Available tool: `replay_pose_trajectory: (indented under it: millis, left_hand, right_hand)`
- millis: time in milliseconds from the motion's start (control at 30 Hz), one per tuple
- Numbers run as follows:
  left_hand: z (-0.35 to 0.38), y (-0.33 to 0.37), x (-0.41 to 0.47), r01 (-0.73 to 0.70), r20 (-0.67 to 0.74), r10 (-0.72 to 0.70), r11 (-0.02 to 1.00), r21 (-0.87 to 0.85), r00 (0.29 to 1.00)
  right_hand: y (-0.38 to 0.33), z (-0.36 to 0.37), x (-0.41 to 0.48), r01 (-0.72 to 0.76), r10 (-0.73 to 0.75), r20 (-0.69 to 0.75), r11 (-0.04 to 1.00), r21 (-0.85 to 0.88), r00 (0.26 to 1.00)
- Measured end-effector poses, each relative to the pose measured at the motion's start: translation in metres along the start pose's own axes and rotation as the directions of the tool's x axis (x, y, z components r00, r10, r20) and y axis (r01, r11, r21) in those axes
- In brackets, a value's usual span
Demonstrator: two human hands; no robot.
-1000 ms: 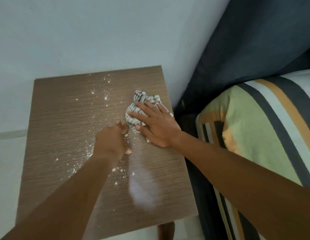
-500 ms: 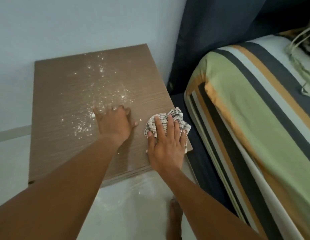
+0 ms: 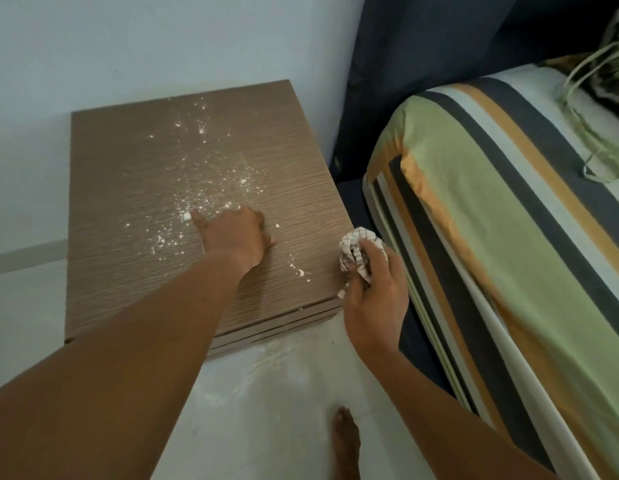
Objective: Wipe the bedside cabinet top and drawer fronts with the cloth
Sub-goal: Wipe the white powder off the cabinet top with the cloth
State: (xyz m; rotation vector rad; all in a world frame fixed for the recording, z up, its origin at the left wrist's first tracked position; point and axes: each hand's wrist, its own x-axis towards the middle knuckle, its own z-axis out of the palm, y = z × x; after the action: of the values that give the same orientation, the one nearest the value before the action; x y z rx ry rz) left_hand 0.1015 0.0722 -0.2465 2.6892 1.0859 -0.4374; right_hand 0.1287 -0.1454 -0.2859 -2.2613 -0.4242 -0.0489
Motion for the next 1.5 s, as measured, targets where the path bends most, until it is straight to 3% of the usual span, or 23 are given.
replay_pose_trajectory:
  millis: [167, 300, 533, 600, 700, 767, 933, 1100, 1267, 1400, 1500]
  left_hand:
    - [-0.021, -0.007, 0.021, 0.03, -0.137, -0.054, 0.984, -0.175, 0.989]
    - [-0.033, -0.025, 0.062, 0.07, -0.106, -0.099, 0.966, -0.25, 0.989]
    - [-0.046, -0.049, 0.105, 0.166, -0.043, -0.18, 0.959, -0.228, 0.983]
    - [-0.047, -0.053, 0.11, 0.166, -0.036, -0.177, 0.965, -0.2, 0.984]
    - [-0.046, -0.055, 0.116, 0.178, -0.033, -0.183, 0.977, -0.114, 0.983]
    - [-0.047, -0.055, 0.119, 0.189, -0.035, -0.192, 0.98, -0.068, 0.981]
    - [-0.043, -0.059, 0.12, 0.186, -0.005, -0.186, 0.98, -0.068, 0.982]
    - [-0.047, -0.057, 0.119, 0.174, 0.025, -0.174, 0.985, -0.013, 0.984]
    - [-0.041, -0.068, 0.103, 0.112, 0.08, -0.102, 0.986, -0.126, 0.992]
    - [-0.024, -0.081, 0.06, -0.036, -0.144, 0.023, 0.995, -0.091, 0.989]
    - [-0.016, -0.076, 0.027, -0.108, -0.089, 0.105, 0.993, -0.037, 0.991]
  right_hand:
    - [-0.036, 0.021, 0.074, 0.091, -0.107, 0.181, 0.991, 0.094, 0.978]
    - [-0.064, 0.068, 0.151, 0.185, -0.235, 0.331, 0.967, 0.176, 0.914]
    - [-0.103, 0.153, 0.288, 0.304, -0.365, 0.271, 0.921, 0.243, 0.891]
    - [-0.103, 0.178, 0.323, 0.31, -0.353, 0.348, 0.935, 0.173, 0.869]
    - [-0.095, 0.217, 0.347, 0.495, -0.341, 0.578, 0.86, -0.127, 0.742]
    - [-0.103, 0.234, 0.345, 0.604, -0.355, 0.666, 0.775, -0.183, 0.657]
    - [-0.131, 0.249, 0.332, 0.796, -0.484, 0.775, 0.604, -0.04, 0.406]
    - [-0.118, 0.227, 0.316, 0.894, -0.531, 0.837, 0.43, 0.127, 0.136]
    - [-0.08, 0.172, 0.267, 0.926, -0.522, 0.853, 0.312, 0.213, -0.021]
    - [-0.05, 0.121, 0.217, 0.932, -0.49, 0.858, 0.215, 0.292, -0.156]
    - [-0.027, 0.086, 0.183, 0.931, -0.458, 0.865, 0.184, 0.316, -0.204]
